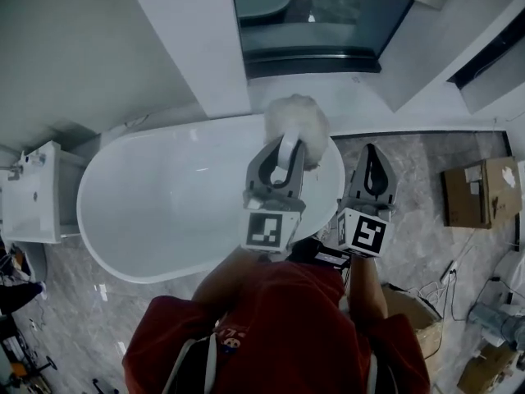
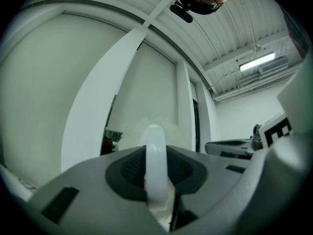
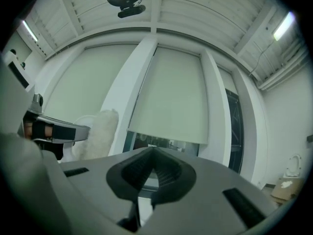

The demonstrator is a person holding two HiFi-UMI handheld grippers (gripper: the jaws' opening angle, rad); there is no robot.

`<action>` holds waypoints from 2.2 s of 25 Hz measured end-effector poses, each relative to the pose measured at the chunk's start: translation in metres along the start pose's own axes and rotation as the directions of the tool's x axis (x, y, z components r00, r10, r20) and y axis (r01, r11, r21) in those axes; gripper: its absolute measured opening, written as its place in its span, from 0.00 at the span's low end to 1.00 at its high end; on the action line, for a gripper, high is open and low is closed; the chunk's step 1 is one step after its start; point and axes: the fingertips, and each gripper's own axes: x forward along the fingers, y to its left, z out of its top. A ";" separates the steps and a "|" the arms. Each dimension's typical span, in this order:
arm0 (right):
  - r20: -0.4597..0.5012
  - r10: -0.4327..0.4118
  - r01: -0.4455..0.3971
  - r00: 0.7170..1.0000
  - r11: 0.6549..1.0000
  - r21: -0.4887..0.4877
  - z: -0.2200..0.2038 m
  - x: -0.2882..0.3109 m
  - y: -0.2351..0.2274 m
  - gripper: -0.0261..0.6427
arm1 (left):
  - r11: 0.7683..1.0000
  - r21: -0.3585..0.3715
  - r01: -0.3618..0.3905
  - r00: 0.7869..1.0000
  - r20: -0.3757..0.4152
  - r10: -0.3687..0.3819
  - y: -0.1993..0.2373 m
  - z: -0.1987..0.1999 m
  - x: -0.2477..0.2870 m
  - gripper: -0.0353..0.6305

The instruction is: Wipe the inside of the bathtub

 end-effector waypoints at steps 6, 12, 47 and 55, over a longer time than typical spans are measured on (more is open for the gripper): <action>0.021 0.082 -0.083 0.996 0.996 0.031 -0.017 0.039 -0.053 0.06 | 0.997 0.024 -0.079 0.997 -0.014 0.079 -0.038 -0.009 0.048 0.20; 0.035 0.185 -0.187 0.982 0.981 0.052 -0.034 0.068 -0.094 0.06 | 0.982 0.046 -0.185 0.982 -0.031 0.187 -0.065 -0.021 0.082 0.20; 0.014 0.278 -0.278 0.960 0.959 0.044 -0.054 0.070 -0.055 0.06 | 0.963 0.031 -0.268 0.959 -0.091 0.270 -0.039 -0.059 0.052 0.20; -0.022 0.374 -0.372 0.927 0.927 0.049 -0.090 0.115 -0.057 0.06 | 0.943 0.022 -0.333 0.927 -0.178 0.331 -0.035 -0.100 0.090 0.20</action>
